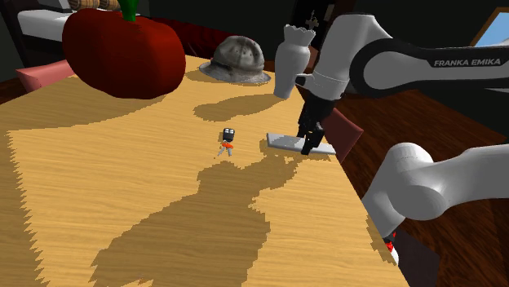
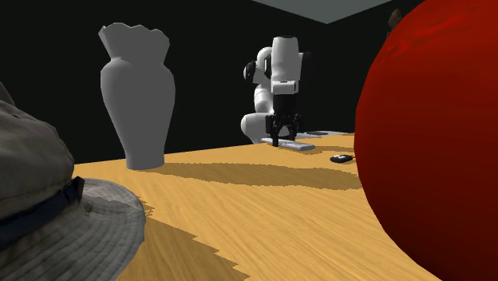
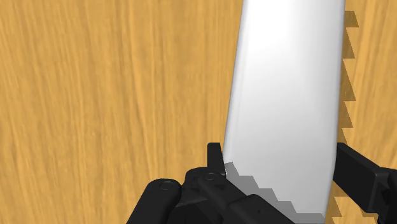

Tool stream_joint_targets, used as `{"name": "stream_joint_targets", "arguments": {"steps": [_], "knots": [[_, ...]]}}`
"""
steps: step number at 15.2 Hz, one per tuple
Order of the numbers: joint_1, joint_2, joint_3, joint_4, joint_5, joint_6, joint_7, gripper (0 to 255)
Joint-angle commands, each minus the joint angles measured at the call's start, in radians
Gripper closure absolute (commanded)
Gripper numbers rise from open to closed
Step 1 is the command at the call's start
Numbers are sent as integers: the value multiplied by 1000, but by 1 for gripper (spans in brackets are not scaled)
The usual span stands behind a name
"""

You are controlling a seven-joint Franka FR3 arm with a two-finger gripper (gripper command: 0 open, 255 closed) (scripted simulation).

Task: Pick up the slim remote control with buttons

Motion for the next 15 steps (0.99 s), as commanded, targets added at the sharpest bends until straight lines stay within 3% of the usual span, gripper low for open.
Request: {"name": "stream_joint_targets", "arguments": {"steps": [1,15], "knots": [[0,-4,-1,25,-1,-28,0,255],[-2,3,-4,192,-5,-188,2,255]]}}
